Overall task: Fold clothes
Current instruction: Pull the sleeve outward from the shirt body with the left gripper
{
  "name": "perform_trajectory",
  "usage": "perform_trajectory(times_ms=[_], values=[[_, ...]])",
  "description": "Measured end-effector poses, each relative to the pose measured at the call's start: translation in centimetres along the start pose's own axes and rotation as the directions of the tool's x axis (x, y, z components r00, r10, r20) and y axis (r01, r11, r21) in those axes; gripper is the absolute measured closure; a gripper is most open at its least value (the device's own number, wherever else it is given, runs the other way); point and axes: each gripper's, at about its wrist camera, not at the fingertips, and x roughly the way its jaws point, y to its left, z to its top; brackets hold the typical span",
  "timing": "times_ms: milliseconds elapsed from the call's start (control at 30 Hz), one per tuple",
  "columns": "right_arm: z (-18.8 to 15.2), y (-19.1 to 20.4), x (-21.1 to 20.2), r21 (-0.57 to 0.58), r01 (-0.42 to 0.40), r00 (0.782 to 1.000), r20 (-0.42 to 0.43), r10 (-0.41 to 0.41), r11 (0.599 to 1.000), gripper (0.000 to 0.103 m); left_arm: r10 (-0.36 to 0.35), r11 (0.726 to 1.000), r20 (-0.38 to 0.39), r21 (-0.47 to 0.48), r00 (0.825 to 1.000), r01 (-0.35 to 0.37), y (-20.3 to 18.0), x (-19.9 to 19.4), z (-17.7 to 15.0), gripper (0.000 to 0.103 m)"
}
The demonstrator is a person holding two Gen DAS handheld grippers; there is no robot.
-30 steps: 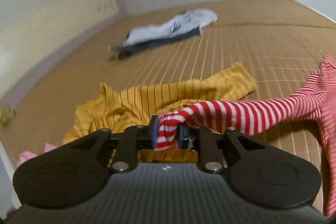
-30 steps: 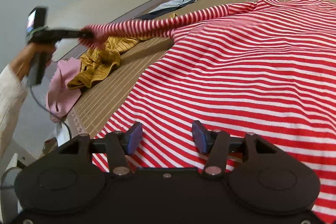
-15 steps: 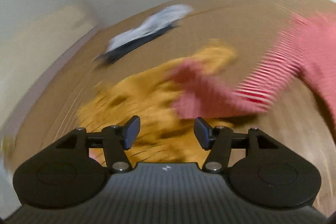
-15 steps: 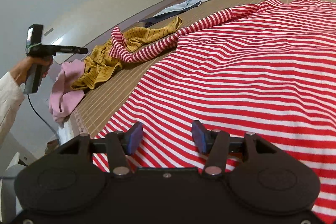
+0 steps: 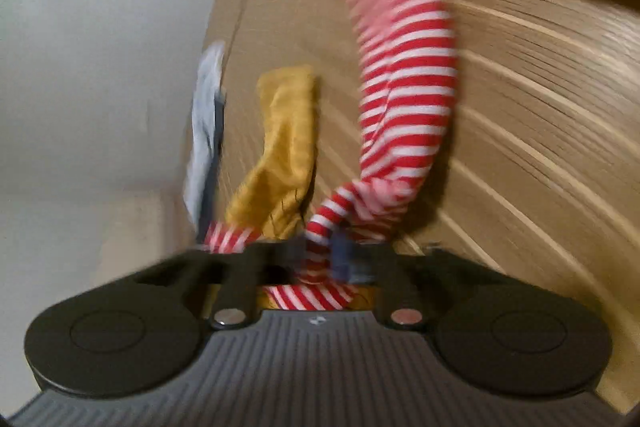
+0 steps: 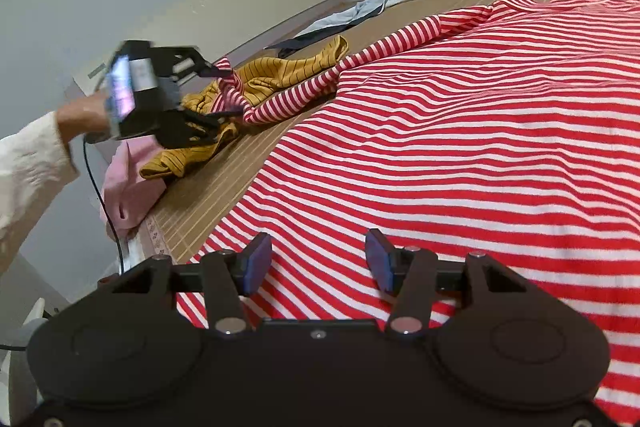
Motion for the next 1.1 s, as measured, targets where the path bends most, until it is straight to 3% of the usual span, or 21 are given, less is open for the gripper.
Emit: perform_trajectory(times_ms=[67,167,300,367,433,567,667,700,733,800,833,867,900,933,967,1000,1067,1100], values=[[0.0,-0.2,0.0,0.009,-0.008,1.000,0.002,0.008,1.000,0.049,-0.053,0.980,0.004,-0.194,0.999,0.053,3.1,0.8,0.0,0.091],[0.0,-0.5,-0.2,0.020,-0.018,1.000,0.005,0.018,1.000,0.049,-0.077,0.908,-0.005,-0.412,0.997,0.068,7.4,2.0,-1.0,0.091],[0.0,-0.7,-0.2,0.031,-0.028,1.000,0.009,0.028,0.999,0.049,-0.120,0.833,0.002,-0.543,0.993,0.102,10.6,2.2,-2.3,0.091],[-0.1,-0.7,-0.3,0.034,-0.032,0.999,0.011,0.031,0.999,0.049,-0.184,0.733,0.038,-0.661,0.982,0.163,12.2,2.6,-3.3,0.090],[-0.1,-0.8,-0.4,0.036,-0.034,0.999,0.013,0.033,0.999,0.049,-0.239,0.577,0.095,-0.787,0.966,0.220,14.1,3.0,-5.2,0.090],[-0.1,-0.8,-0.4,0.040,-0.037,0.999,0.015,0.036,0.999,0.049,-0.263,0.367,0.161,-0.895,0.951,0.253,17.0,3.4,-7.3,0.085],[-0.2,-0.7,-0.2,0.042,-0.038,0.999,0.016,0.038,0.998,0.049,-0.275,0.151,0.228,-0.949,0.934,0.276,19.2,3.8,-9.5,0.081],[-0.3,-0.8,-0.3,0.043,-0.039,0.999,0.017,0.039,0.998,0.049,-0.252,0.123,0.211,-0.961,0.944,0.248,19.8,4.0,-10.2,0.081],[-0.3,-0.7,-0.2,0.044,-0.039,0.999,0.017,0.039,0.998,0.049,-0.216,0.133,0.161,-0.972,0.963,0.192,20.5,3.9,-10.6,0.080],[-0.4,-0.6,-0.1,0.044,-0.039,0.999,0.018,0.039,0.998,0.049,-0.156,0.190,0.060,-0.978,0.986,0.090,21.4,3.4,-11.2,0.079],[-0.4,-0.6,-0.1,0.044,-0.039,0.999,0.018,0.039,0.998,0.049,-0.148,0.215,0.051,-0.973,0.988,0.083,21.6,2.9,-11.5,0.079],[-0.4,-0.6,-0.1,0.045,-0.040,0.999,0.018,0.039,0.998,0.049,-0.160,0.264,0.082,-0.957,0.984,0.123,21.5,2.2,-11.5,0.076],[-0.4,-0.6,-0.1,0.045,-0.040,0.999,0.018,0.039,0.998,0.049,-0.169,0.317,0.112,-0.935,0.979,0.162,21.2,1.5,-11.4,0.067],[-0.4,-0.6,0.0,0.046,-0.041,0.999,0.018,0.040,0.998,0.049,-0.158,0.396,0.138,-0.898,0.978,0.191,20.4,0.3,-10.9,0.058],[-0.4,-0.6,0.0,0.047,-0.041,0.999,0.019,0.040,0.998,0.049,-0.150,0.476,0.160,-0.853,0.976,0.213,19.4,-0.9,-10.4,0.041],[-0.4,-0.6,0.0,0.048,-0.042,0.999,0.019,0.041,0.998,0.049,-0.147,0.570,0.158,-0.793,0.976,0.214,18.2,-1.8,-9.6,0.035],[-0.5,-0.6,0.0,0.046,-0.041,0.999,0.020,0.040,0.998,0.049,-0.158,0.737,0.123,-0.646,0.980,0.199,15.0,-2.7,-7.7,0.035],[-0.4,-0.5,0.0,0.045,-0.040,0.999,0.019,0.039,0.998,0.049,-0.159,0.786,0.111,-0.587,0.981,0.194,13.6,-2.8,-7.1,0.035]])
